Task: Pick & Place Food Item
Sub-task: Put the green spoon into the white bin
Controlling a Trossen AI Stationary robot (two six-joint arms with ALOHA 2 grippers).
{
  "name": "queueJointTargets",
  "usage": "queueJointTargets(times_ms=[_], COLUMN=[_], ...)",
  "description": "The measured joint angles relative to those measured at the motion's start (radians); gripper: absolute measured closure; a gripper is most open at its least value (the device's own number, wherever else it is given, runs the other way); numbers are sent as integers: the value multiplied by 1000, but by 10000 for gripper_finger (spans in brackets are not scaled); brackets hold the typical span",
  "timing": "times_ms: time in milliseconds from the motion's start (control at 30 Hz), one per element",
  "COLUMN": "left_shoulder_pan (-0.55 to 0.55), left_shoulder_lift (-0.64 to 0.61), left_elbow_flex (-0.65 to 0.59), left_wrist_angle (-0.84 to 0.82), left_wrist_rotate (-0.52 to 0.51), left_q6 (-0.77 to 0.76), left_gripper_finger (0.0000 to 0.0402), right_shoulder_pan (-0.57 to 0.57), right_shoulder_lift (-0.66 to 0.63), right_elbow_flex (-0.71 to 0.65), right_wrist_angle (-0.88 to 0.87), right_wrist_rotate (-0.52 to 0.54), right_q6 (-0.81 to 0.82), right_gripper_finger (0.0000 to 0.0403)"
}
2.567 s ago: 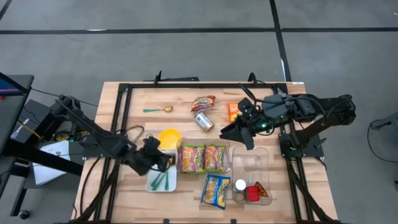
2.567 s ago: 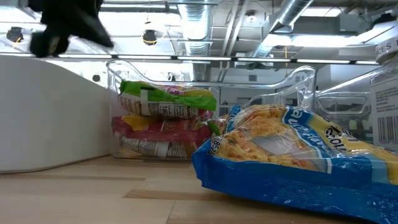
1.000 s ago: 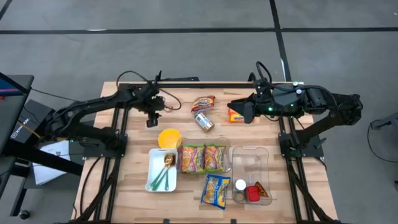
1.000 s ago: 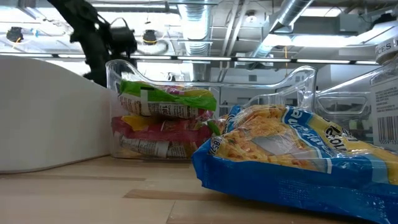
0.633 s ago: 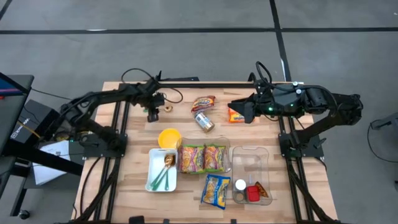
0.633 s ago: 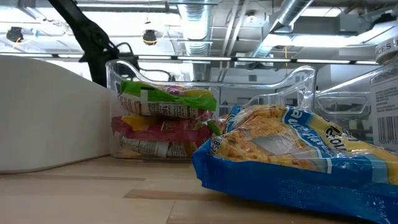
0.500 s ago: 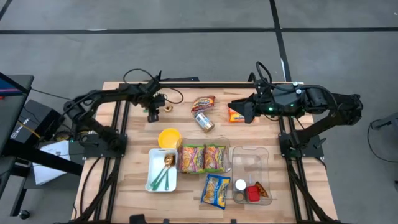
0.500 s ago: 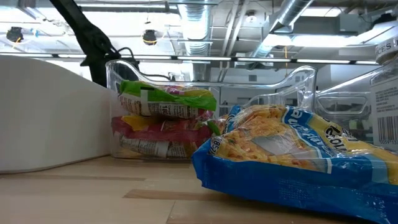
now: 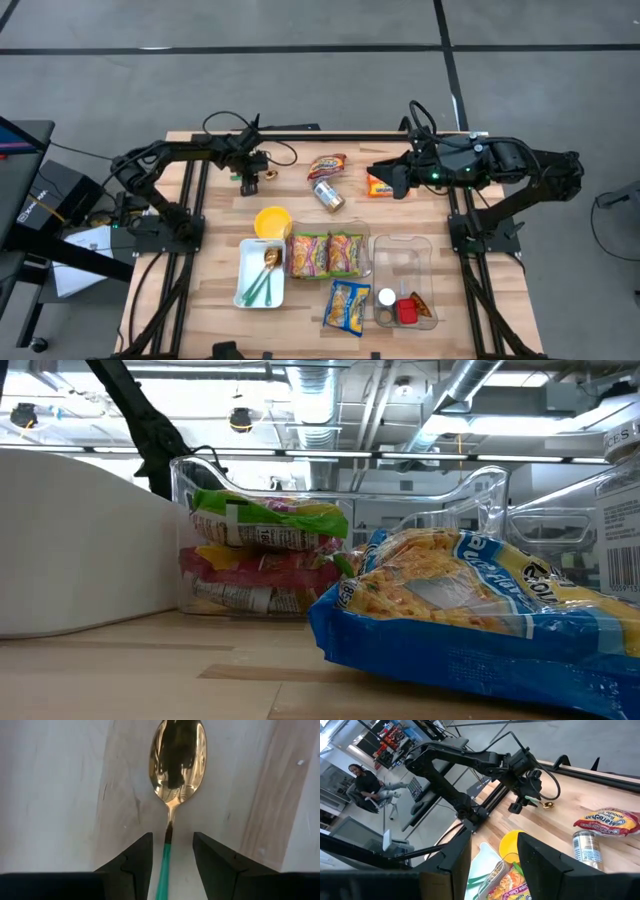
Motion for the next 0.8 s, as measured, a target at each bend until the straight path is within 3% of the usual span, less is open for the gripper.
queueJointTargets(times_ms=[300,700,800], left_shoulder_pan=[0,0,0], left_shoulder_lift=[20,22,22], left_elbow_flex=[1,-1,-1], left_wrist_angle=[-8,-46,-53], left_wrist_rotate=[11,29,47], left_q6=[-8,-61,-92], left_gripper_finger=[277,384,393], right_shoulder_pan=[0,0,0], right_shoulder_lift=[0,0,0], right_elbow_flex=[0,0,0], right_wrist_angle=[-7,-8,-8], right_wrist_rotate=[0,1,2], right_q6=[0,-3,-3], right_gripper_finger=[249,249,249])
